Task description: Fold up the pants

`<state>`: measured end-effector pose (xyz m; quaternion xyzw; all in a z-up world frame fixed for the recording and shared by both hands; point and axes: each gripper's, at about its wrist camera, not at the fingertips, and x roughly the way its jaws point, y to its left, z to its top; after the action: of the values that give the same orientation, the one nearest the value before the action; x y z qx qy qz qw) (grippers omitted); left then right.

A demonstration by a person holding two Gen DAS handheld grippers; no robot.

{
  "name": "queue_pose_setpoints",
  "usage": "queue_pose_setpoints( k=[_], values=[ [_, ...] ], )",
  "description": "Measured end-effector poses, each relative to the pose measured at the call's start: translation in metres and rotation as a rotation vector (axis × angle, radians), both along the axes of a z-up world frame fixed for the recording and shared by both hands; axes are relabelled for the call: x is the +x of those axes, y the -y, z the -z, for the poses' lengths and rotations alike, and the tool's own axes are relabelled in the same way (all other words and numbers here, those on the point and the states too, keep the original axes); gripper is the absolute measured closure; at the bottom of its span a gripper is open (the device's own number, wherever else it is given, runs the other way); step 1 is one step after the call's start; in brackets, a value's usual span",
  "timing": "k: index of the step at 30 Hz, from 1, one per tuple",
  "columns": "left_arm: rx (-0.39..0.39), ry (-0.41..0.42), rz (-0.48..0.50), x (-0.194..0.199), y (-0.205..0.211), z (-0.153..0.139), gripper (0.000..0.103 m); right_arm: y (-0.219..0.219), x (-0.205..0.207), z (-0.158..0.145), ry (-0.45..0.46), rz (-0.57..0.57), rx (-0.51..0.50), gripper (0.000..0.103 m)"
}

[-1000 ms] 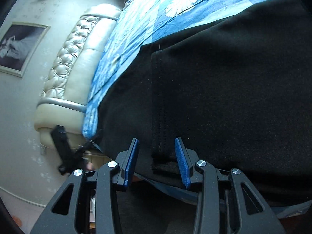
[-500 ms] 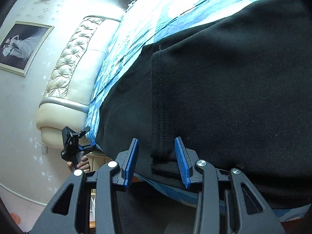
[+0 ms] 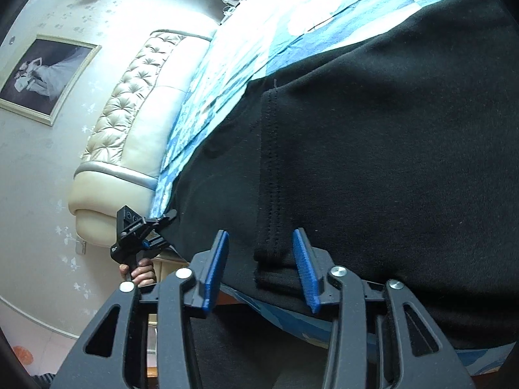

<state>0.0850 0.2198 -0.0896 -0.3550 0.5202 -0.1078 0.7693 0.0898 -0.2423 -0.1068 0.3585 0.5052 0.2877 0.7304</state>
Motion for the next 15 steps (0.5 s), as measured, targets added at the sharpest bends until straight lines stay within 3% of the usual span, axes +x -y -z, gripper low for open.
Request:
queue_pose_setpoints(
  k=[4, 13, 15],
  values=[
    [0.077, 0.025, 0.004, 0.002, 0.015, -0.023, 0.072, -0.007, -0.002, -0.011, 0.033, -0.016, -0.016, 0.036],
    [0.264, 0.140, 0.061, 0.006, 0.063, -0.096, 0.074, 0.005, -0.006, -0.032, 0.091, 0.056, -0.168, 0.032],
    [0.301, 0.160, 0.082, 0.003, 0.073, -0.108, 0.082, 0.012, -0.007, -0.036, 0.099, 0.080, -0.185, 0.032]
  ],
)
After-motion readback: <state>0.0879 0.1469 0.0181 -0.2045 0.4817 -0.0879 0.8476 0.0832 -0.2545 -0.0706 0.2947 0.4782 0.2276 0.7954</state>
